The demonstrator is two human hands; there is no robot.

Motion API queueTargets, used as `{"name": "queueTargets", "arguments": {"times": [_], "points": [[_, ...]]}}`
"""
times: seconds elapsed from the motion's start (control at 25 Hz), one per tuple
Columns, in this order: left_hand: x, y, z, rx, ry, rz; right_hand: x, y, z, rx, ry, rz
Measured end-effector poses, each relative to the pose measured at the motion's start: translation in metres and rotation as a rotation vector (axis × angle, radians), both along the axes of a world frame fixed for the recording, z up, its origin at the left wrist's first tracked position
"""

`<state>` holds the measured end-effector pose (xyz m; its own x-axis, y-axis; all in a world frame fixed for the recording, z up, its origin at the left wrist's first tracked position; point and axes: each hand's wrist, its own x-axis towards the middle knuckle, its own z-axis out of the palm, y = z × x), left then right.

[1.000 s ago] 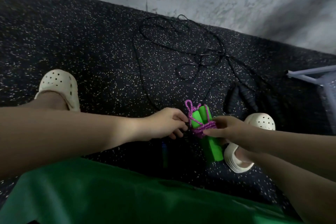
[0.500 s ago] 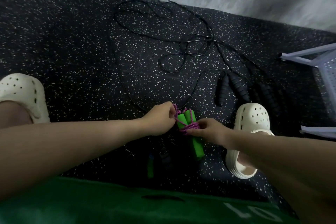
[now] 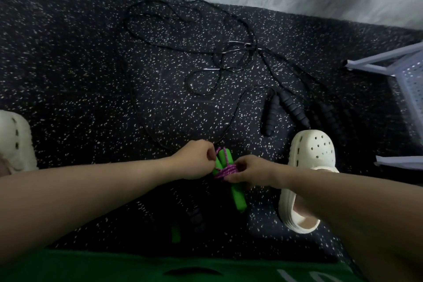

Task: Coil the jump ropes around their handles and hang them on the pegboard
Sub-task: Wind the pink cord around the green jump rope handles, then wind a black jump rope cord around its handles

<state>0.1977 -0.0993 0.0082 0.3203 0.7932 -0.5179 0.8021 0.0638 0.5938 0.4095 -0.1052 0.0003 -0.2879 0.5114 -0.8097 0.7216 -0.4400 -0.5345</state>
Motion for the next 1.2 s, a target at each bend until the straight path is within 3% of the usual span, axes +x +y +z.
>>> {"name": "queueTargets", "arguments": {"times": [0.12, 0.28, 0.4, 0.6, 0.68, 0.76, 0.84, 0.96, 1.12, 1.2], "points": [[0.013, 0.010, 0.010, 0.016, 0.069, 0.093, 0.008, 0.025, 0.011, 0.048, -0.109, 0.180], [0.048, 0.035, 0.015, 0.033, -0.025, 0.257, 0.059, 0.095, 0.034, 0.513, -0.331, 0.405], [0.083, 0.066, -0.001, -0.030, -0.140, 0.314, 0.113, 0.139, 0.025, 0.717, -0.497, 0.205], [0.154, 0.111, -0.034, -0.023, -0.177, 0.308, 0.165, 0.167, -0.019, 0.651, -0.691, 0.023], [0.179, 0.125, -0.045, 0.005, -0.073, 0.278, 0.172, 0.170, -0.031, 0.606, -0.645, -0.044], [0.194, 0.136, -0.054, 0.039, 0.074, 0.251, 0.170, 0.168, -0.039, 0.599, -0.666, 0.023], [0.197, 0.142, -0.057, 0.027, 0.081, 0.271, 0.164, 0.165, -0.044, 0.606, -0.675, 0.035], [0.182, 0.140, -0.052, -0.039, -0.112, 0.293, 0.155, 0.161, -0.033, 0.563, -0.484, -0.186], [0.139, 0.114, -0.022, -0.242, -0.455, 0.430, 0.112, 0.147, 0.011, 0.312, 0.152, -0.593], [0.111, 0.100, 0.006, -0.253, -0.515, 0.491, 0.081, 0.138, 0.036, 0.198, 0.380, -0.563]]}}
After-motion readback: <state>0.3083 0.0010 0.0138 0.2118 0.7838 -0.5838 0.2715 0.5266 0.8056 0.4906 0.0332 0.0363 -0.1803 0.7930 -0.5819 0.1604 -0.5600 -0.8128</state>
